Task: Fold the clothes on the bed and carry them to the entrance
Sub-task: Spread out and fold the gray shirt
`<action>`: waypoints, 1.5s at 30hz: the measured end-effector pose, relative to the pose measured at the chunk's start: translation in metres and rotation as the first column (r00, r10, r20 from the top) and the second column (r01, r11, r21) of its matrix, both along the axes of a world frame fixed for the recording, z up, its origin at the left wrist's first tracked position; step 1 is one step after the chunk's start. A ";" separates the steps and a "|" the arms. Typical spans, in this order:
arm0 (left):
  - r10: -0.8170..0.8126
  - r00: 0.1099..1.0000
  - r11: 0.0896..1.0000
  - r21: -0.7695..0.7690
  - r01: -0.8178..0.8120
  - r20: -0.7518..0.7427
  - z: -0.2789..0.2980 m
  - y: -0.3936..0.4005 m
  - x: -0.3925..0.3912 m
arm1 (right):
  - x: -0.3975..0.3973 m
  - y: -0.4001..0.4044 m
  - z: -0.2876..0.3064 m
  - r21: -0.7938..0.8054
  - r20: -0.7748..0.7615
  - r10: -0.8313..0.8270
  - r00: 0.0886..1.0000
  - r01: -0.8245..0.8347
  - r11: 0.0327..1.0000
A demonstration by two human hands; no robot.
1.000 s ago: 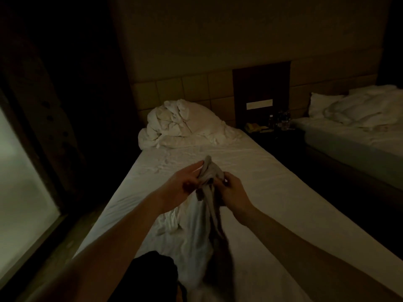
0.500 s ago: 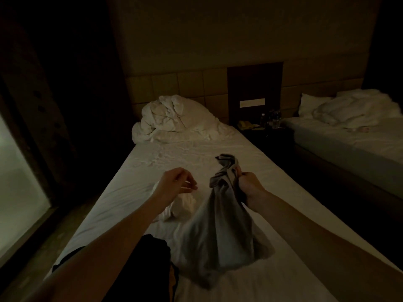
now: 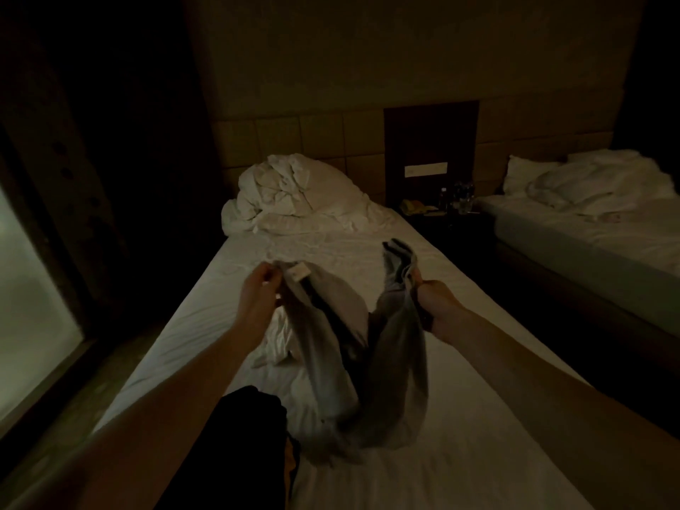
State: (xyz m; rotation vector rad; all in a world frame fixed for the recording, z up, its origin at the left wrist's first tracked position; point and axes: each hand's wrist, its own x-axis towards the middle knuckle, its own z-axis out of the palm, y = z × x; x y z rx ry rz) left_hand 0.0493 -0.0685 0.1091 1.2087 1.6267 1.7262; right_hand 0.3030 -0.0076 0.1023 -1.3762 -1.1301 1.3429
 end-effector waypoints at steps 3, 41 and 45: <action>0.069 0.985 0.997 0.004 -0.071 0.159 0.003 -0.007 -0.022 | 0.024 0.014 -0.025 0.057 0.130 -0.121 0.984 0.114 0.992; -0.242 0.954 0.867 -0.481 0.131 -0.176 0.011 -0.021 -0.045 | 0.018 0.010 0.002 0.445 0.686 -0.150 0.712 -0.247 0.861; -0.321 0.946 0.890 -0.354 0.288 -0.037 0.027 -0.023 -0.016 | -0.022 -0.022 -0.044 0.232 0.661 0.352 0.663 -0.627 0.744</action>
